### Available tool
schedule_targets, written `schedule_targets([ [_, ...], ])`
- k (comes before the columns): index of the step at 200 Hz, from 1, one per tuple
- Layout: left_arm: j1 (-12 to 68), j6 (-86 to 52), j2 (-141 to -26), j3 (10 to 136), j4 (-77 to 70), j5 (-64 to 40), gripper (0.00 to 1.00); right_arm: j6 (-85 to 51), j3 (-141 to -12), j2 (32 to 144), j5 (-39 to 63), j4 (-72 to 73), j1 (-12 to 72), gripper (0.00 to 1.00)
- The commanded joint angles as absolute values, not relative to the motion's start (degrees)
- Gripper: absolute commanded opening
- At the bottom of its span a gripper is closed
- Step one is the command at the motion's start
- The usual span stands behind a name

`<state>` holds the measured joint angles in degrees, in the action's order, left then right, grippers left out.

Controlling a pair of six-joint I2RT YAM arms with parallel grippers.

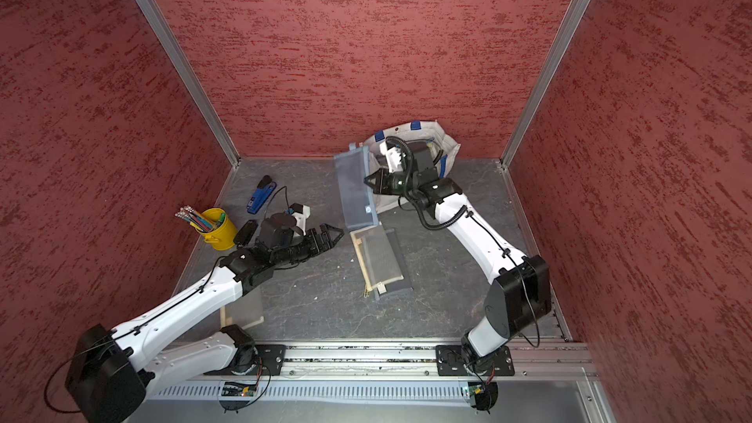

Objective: Put the pencil pouch into the canvas bag
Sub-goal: Place the pencil pouch in the canvas bag.

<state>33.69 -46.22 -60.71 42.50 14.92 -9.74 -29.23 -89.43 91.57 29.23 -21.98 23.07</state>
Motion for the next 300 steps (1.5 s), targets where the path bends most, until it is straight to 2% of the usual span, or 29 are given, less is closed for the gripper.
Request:
schedule_targets([
  [1,34.0,-40.8,-60.5,46.2,19.3,-8.6,0.99,-33.9,-96.7,94.8,21.2,-23.7,19.2,0.00],
  [35,37.8,-35.7,-63.1,53.8,22.8,-7.8,0.99,-38.3,-108.3,102.7,13.6,-22.0,15.4,0.00],
  [66,41.0,-34.0,-64.3,57.5,23.7,-6.6,0.99,-51.8,-103.5,104.7,6.0,-9.2,12.6,0.00],
  [93,41.6,-34.1,-63.6,57.4,23.2,-5.9,0.99,-55.7,-107.3,109.3,0.4,-10.1,12.6,0.00],
  [119,41.6,-34.2,-62.0,56.4,23.5,-5.2,0.99,-60.9,-103.0,109.2,-4.8,-7.1,12.6,0.00],
  [229,40.3,-34.2,-64.3,56.7,22.7,-6.0,1.00,-66.6,-93.3,107.8,-8.5,-7.6,13.8,0.00],
  [255,39.9,-34.0,-64.9,56.8,22.3,-6.5,0.99,-65.5,-93.9,107.8,-9.0,-8.2,14.4,0.17],
  [284,39.4,-34.1,-64.6,56.2,22.2,-6.6,0.99,-62.8,-94.2,106.4,-9.3,-9.2,14.7,0.29],
  [300,39.0,-34.4,-64.0,55.2,21.7,-6.7,0.99,-61.2,-93.9,105.3,-8.8,-9.7,14.7,0.41],
])
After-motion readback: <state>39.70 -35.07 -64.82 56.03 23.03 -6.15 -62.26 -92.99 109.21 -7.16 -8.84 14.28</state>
